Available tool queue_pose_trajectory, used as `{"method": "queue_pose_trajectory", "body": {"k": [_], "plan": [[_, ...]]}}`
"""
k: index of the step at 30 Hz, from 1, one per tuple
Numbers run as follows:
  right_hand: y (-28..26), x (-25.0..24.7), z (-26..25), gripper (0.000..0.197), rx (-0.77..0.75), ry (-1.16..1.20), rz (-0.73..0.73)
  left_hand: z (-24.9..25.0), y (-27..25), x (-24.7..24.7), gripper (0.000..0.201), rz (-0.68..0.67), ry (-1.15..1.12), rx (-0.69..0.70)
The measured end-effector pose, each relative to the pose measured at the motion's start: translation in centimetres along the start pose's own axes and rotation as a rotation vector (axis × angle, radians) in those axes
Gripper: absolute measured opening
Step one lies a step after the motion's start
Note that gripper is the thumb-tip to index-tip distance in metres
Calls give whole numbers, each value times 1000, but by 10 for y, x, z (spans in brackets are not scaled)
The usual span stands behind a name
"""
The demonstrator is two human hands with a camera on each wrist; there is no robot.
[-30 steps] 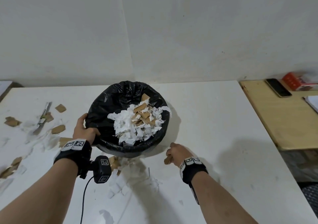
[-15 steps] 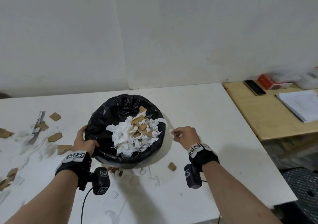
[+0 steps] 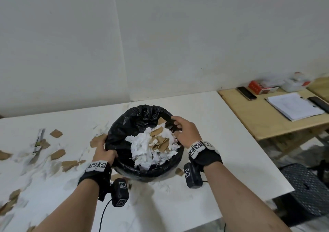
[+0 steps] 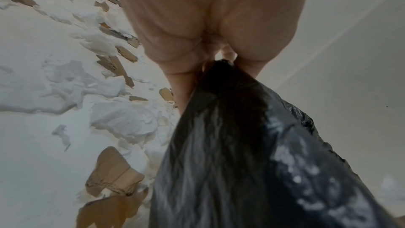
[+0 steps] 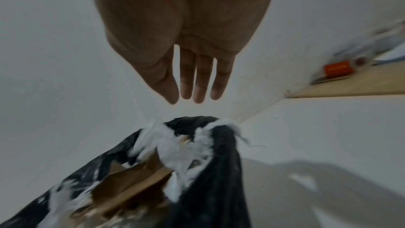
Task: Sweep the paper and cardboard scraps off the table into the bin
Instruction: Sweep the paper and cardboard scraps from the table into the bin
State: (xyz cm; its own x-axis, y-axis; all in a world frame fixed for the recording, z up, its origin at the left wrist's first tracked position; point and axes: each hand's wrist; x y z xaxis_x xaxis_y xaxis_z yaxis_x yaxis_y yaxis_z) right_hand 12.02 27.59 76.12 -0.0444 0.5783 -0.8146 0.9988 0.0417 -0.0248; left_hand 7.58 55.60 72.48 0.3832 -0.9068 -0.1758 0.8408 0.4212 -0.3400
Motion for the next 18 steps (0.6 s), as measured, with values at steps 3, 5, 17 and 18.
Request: {"method": "queue_pose_trajectory", "body": {"k": [3,5,17,18], "plan": [[-11,-5,38,44,193,41,137,-2,3,2,82,-7,2,14],[-18,3,64,42,315,-38,90,-4,9,5,81,-3,5,8],[-56,123,107,18,144,-530,-533,-18,44,21,83,61,-72,-27],[-54,132,111,23,147,-517,-549,-18,44,21,84,62,-75,-25]]}}
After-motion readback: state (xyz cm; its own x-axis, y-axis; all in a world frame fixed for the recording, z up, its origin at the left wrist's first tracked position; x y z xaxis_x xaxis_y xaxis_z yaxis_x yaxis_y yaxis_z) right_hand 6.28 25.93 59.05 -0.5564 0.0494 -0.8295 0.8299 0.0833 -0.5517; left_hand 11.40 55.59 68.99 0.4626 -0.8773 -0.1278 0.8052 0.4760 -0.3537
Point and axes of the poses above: each hand's wrist, its own y-axis towards the middle knuckle, its own x-axis out of the palm, z = x × y, and after that the axes turned 11 degrees about -y, right-handed
